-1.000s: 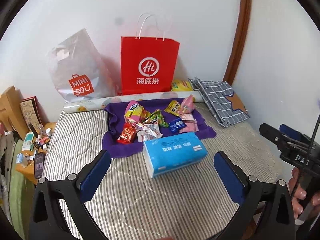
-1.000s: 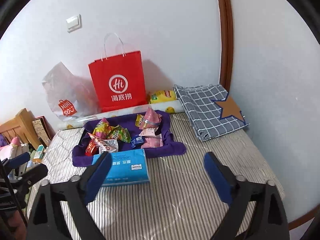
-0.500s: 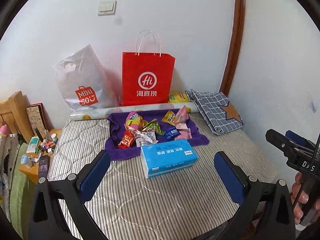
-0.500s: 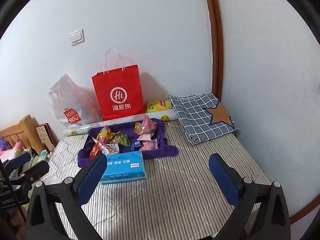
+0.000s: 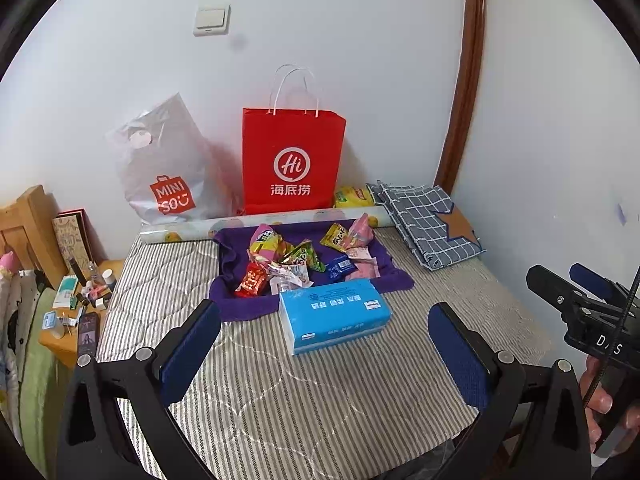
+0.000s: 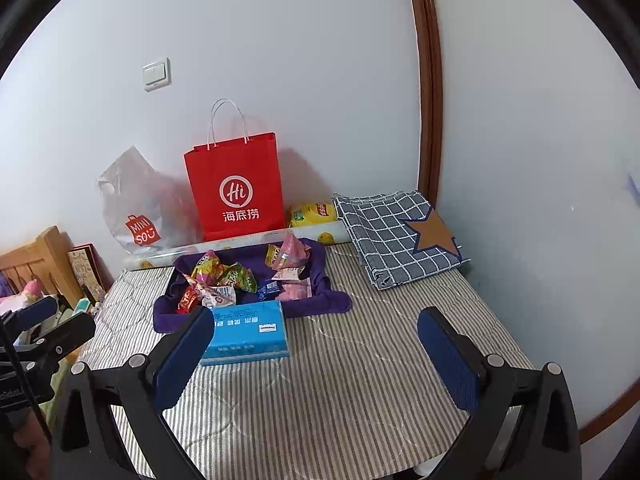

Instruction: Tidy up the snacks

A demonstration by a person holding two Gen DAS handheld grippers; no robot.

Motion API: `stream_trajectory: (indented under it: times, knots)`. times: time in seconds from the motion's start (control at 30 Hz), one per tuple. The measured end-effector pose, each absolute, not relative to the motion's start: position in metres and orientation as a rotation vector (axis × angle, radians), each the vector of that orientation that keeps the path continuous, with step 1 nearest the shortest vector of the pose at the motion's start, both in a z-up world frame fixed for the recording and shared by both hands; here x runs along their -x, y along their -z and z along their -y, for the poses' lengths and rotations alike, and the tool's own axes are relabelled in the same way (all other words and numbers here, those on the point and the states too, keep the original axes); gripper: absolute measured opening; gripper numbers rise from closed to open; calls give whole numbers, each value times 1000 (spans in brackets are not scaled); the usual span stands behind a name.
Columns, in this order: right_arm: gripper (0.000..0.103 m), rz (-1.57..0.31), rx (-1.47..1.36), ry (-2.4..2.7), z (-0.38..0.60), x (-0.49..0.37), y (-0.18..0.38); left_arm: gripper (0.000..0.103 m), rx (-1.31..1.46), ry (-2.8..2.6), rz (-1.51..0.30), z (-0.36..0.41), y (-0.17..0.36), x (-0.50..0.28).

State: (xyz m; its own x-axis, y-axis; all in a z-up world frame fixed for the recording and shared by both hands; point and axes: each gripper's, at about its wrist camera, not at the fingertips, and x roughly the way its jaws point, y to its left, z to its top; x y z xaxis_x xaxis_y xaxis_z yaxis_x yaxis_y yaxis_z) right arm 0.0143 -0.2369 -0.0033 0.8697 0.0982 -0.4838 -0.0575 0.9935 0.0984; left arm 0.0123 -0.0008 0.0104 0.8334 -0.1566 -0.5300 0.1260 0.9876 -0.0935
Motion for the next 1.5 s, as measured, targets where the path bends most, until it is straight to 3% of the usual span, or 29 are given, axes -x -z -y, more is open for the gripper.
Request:
stream_trajectory:
  times: [1.5]
  knots:
    - [103, -495, -83, -75, 237, -4, 0, 102, 67, 168, -566, 4, -10, -7]
